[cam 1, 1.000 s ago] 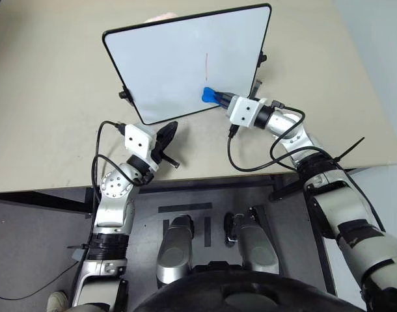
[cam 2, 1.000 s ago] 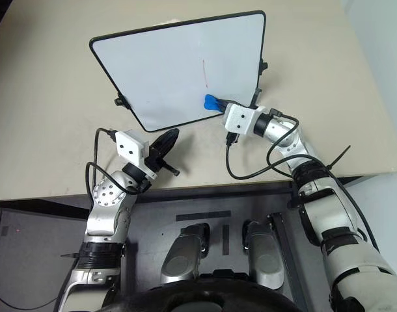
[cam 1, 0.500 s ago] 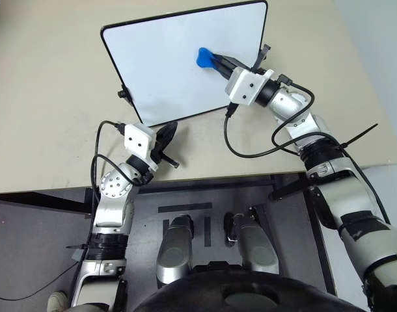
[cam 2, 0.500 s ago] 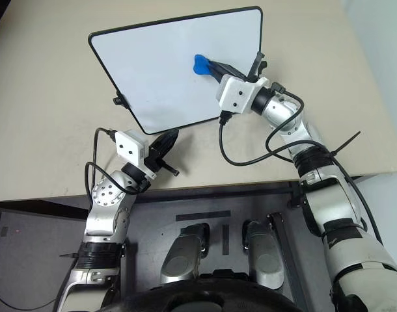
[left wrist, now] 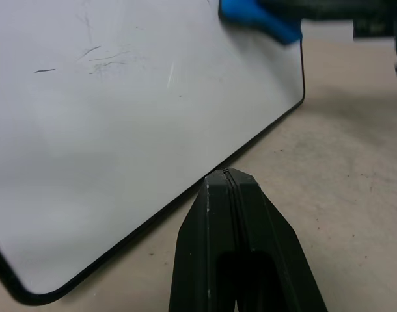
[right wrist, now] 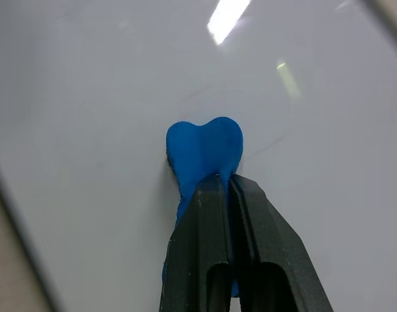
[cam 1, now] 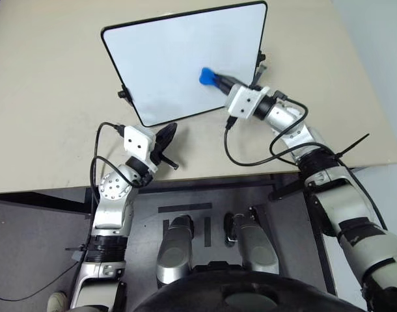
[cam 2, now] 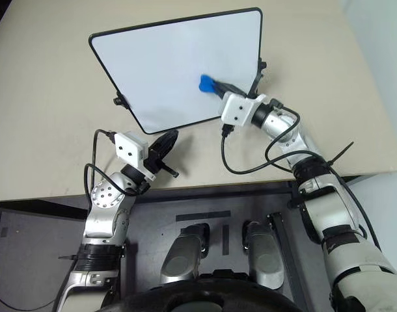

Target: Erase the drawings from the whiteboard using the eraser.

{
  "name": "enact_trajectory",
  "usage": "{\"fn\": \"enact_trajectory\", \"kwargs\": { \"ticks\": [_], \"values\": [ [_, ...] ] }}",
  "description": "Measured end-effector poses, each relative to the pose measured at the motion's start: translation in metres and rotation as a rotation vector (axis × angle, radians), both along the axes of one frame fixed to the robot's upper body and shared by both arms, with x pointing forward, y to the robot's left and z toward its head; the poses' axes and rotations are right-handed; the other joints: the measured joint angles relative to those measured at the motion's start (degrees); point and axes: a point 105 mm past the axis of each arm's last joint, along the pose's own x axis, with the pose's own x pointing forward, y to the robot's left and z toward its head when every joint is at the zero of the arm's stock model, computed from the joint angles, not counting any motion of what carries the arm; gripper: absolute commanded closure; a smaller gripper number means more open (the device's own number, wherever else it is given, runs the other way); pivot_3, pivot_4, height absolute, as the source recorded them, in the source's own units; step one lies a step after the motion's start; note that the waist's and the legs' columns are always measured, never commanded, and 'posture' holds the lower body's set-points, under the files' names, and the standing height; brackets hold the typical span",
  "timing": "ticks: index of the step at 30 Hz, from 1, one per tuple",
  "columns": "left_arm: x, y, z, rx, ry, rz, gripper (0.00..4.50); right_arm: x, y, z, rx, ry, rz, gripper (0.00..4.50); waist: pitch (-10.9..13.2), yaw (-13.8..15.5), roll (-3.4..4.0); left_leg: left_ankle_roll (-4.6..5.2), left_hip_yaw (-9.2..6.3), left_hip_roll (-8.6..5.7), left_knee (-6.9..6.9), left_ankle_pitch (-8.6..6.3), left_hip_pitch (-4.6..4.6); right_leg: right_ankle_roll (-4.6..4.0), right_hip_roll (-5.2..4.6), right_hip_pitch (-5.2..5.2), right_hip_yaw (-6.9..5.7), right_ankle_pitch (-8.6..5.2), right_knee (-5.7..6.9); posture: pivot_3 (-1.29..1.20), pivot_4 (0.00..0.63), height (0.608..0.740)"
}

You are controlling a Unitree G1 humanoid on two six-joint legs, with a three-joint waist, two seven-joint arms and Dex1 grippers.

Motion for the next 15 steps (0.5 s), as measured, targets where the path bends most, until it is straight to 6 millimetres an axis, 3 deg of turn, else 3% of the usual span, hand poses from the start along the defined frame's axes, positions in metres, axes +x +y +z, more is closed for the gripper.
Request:
{"fn": "enact_trajectory", "kwargs": {
  "ticks": [7, 15],
  "values": [
    [0.001, 0.0, 0.0, 0.001, 0.002, -0.003, 4.5, -0.002, 0.005, 0.0, -0.014, 0.006, 0.023, 4.46, 0.0, -0.2, 0.0, -0.01, 0.0, 0.04, -0.01, -0.01, -0.03, 0.06, 0.05, -0.01, 0.0, -0.04, -0.12, 0.0, 0.15, 0.74],
    [0.001, -0.002, 0.001, 0.001, 0.002, -0.009, 4.5, -0.004, 0.017, 0.03, 0.014, -0.082, 0.062, 4.46, 0.0, -0.3, 0.01, -0.03, 0.0, 0.05, -0.03, -0.02, -0.13, 0.05, 0.06, -0.12, 0.0, -0.04, -0.13, 0.0, 0.15, 0.74]
  ]
}}
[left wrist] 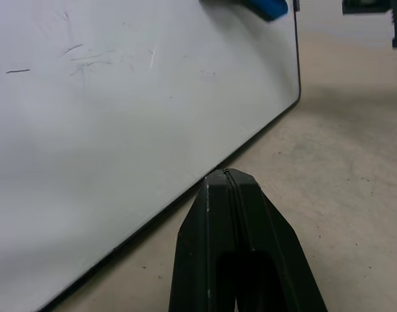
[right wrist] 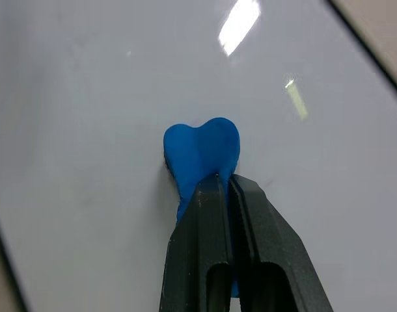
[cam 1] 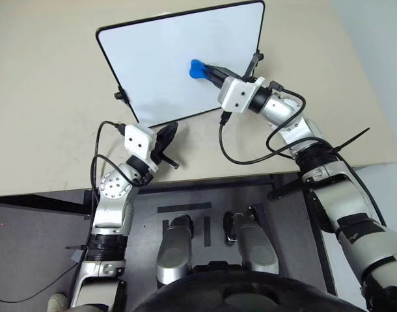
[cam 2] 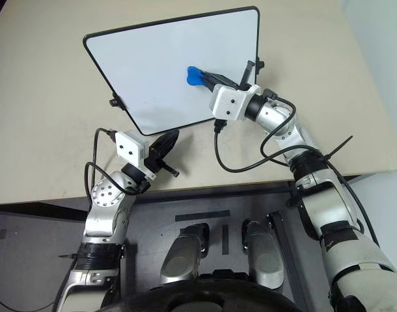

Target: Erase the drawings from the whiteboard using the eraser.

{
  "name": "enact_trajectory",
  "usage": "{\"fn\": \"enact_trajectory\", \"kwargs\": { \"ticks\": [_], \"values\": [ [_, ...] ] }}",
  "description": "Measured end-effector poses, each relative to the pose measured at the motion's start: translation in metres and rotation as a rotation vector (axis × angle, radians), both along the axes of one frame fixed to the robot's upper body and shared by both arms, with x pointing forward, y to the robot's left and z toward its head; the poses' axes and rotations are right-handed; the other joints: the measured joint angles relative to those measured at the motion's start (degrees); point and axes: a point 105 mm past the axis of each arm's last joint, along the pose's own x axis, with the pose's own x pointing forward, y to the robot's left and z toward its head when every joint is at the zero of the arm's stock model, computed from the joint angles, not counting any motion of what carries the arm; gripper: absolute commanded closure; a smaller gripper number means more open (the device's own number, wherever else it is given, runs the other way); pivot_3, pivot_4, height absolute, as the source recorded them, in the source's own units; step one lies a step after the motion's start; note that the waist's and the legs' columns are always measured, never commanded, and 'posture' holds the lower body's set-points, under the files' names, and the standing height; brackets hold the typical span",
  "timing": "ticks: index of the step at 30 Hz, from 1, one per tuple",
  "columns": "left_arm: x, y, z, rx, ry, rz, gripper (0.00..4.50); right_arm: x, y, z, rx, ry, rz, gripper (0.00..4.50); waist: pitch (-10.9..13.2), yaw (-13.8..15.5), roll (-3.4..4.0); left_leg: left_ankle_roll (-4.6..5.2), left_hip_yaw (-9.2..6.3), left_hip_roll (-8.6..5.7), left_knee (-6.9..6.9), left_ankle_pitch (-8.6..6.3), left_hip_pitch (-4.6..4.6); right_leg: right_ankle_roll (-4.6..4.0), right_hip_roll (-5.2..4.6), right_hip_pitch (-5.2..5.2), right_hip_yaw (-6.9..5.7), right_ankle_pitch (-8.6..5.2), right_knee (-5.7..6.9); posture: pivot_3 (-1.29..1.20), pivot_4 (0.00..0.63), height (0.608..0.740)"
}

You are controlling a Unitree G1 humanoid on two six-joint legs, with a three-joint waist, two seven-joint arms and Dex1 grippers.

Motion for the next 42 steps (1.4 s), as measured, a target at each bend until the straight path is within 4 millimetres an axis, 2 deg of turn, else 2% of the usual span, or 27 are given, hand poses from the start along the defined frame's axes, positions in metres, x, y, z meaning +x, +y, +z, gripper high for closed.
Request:
{"fn": "enact_trajectory", "kwargs": {
  "ticks": [6, 14, 20, 25, 27, 30, 32, 36, 42],
  "values": [
    [0.0, 0.0, 0.0, -0.001, 0.0, -0.001, 4.5, -0.003, 0.005, 0.002, 0.01, 0.0, 0.014, 4.46, 0.0, 0.0, 0.0, 0.02, 0.0, 0.0, 0.0, -0.01, -0.03, 0.0, 0.0, -0.02, 0.0, -0.01, -0.08, 0.0, 0.15, 0.74],
    [0.0, -0.001, 0.0, -0.001, 0.001, -0.001, 4.5, 0.001, -0.005, -0.024, -0.033, 0.047, -0.044, 4.46, 0.0, 0.2, 0.0, -0.01, 0.0, 0.0, 0.0, -0.03, -0.01, -0.05, 0.0, 0.0, 0.0, 0.08, -0.05, 0.0, 0.15, 0.74],
    [0.0, 0.0, 0.0, 0.0, 0.002, -0.001, 4.5, 0.004, -0.034, -0.048, -0.079, 0.126, -0.132, 4.46, 0.0, 0.5, 0.0, 0.01, 0.0, 0.0, 0.0, 0.0, -0.02, -0.05, 0.0, 0.04, 0.0, 0.23, -0.07, 0.0, 0.15, 0.74],
    [-0.001, 0.003, -0.002, 0.012, 0.009, -0.005, 4.5, -0.014, -0.072, -0.078, -0.072, 0.404, -0.154, 4.46, 0.0, 0.8, -0.01, 0.02, 0.07, -0.01, 0.01, 0.11, -0.16, 0.15, 0.03, 0.06, 0.0, 0.12, -0.21, 0.0, 0.15, 0.74],
    [-0.001, 0.004, -0.001, 0.016, 0.008, -0.008, 4.5, -0.025, -0.079, -0.076, -0.074, 0.485, -0.121, 4.46, 0.0, 0.7, -0.01, 0.08, 0.1, -0.01, 0.02, 0.12, -0.22, 0.29, 0.05, 0.06, 0.0, 0.02, -0.28, 0.0, 0.15, 0.74],
    [-0.002, 0.005, -0.001, 0.021, 0.009, -0.009, 4.5, -0.041, -0.096, -0.07, -0.101, 0.602, -0.105, 4.46, 0.0, 0.7, -0.06, 0.69, 0.11, -0.02, 0.04, 0.39, -0.27, 0.38, 0.07, 0.07, 0.01, -0.22, -0.31, 0.0, 0.15, 0.74],
    [-0.002, 0.006, -0.001, 0.021, 0.009, -0.007, 4.5, -0.046, -0.102, -0.072, -0.109, 0.664, -0.109, 4.46, 0.0, 0.7, -0.07, 0.65, 0.1, -0.02, 0.03, 0.36, -0.25, 0.41, 0.08, 0.1, 0.01, -0.35, -0.29, 0.0, 0.15, 0.74],
    [-0.002, 0.006, -0.001, 0.022, 0.012, -0.011, 4.5, -0.05, -0.099, -0.08, -0.122, 0.752, -0.106, 3.47, 0.0, 0.7, -0.07, 0.73, 0.08, -0.01, 0.02, 0.24, -0.2, 0.41, 0.1, 0.1, 0.0, -0.37, -0.27, 0.0, 0.15, 0.74],
    [-0.003, 0.018, 0.001, 0.037, 0.011, 0.006, 4.5, -0.06, -0.082, -0.082, -0.105, 0.817, -0.04, 1.38, 0.0, 0.7, -0.07, 0.82, 0.06, -0.02, 0.03, 0.3, -0.18, 0.4, 0.11, 0.11, 0.01, -0.36, -0.22, 0.0, 0.15, 0.74]
  ]
}}
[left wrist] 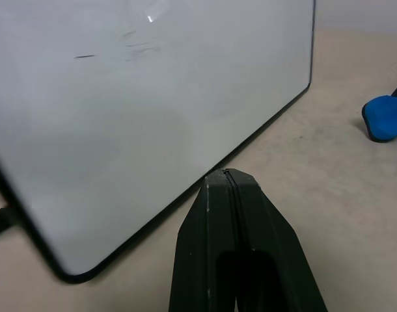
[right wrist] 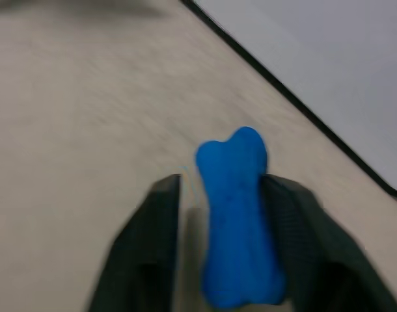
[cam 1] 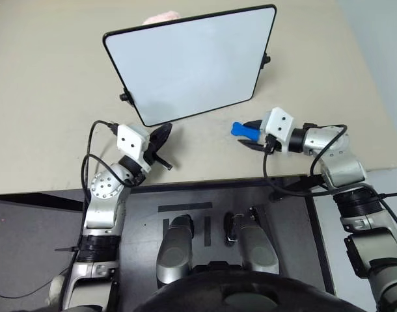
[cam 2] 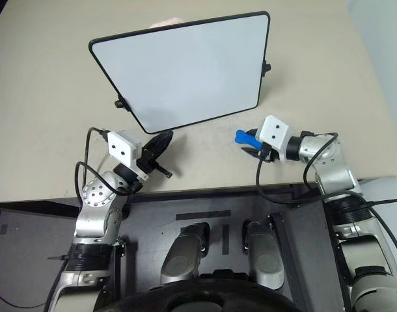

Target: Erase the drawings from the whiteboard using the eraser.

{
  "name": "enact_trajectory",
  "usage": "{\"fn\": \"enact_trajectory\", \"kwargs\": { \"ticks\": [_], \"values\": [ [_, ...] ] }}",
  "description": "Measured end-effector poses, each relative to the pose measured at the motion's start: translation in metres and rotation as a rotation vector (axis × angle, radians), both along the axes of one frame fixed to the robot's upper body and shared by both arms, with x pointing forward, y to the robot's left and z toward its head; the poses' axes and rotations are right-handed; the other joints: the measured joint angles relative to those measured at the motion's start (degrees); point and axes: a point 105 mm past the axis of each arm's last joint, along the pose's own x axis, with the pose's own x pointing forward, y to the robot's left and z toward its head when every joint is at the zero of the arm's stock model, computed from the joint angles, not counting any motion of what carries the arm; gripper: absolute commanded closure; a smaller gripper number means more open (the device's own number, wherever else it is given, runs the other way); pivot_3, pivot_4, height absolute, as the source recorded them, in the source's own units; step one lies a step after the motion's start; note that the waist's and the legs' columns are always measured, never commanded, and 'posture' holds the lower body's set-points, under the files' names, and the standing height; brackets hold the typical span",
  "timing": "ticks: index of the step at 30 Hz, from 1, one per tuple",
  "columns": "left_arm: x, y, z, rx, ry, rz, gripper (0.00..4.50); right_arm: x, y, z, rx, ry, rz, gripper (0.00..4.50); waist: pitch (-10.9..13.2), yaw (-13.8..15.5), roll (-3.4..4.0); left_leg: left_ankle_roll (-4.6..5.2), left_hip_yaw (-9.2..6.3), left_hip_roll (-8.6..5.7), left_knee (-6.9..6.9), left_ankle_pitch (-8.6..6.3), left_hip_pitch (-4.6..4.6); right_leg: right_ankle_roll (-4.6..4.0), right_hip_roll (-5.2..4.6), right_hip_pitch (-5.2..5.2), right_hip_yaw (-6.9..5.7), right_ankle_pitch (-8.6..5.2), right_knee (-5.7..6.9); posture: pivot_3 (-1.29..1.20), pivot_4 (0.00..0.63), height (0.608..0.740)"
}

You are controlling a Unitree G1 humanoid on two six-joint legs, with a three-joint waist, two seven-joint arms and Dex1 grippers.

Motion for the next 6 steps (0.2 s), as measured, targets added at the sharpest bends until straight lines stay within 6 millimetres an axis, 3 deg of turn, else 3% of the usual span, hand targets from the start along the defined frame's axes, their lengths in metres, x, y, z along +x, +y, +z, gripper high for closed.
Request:
{"fn": "enact_trajectory", "kwargs": {
  "ticks": [3, 6],
  "values": [
    [-0.006, 0.005, -0.004, 0.015, 0.022, 0.005, 4.5, 0.001, -0.004, 0.0, 0.01, -0.021, -0.031, 1.38, 0.0, 0.2, 0.0, 0.03, -0.03, -0.02, 0.01, 0.02, -0.01, 0.0, -0.01, 0.02, 0.0, 0.0, 0.0, 0.0, 0.15, 0.74],
    [-0.005, 0.007, -0.002, 0.031, 0.028, -0.001, 4.5, 0.005, -0.01, 0.014, 0.053, -0.074, -0.077, 1.38, 0.0, 0.4, 0.0, 0.02, -0.05, -0.02, 0.03, 0.06, 0.01, -0.05, 0.0, 0.03, 0.0, 0.03, 0.06, 0.0, 0.15, 0.74]
  ]
}}
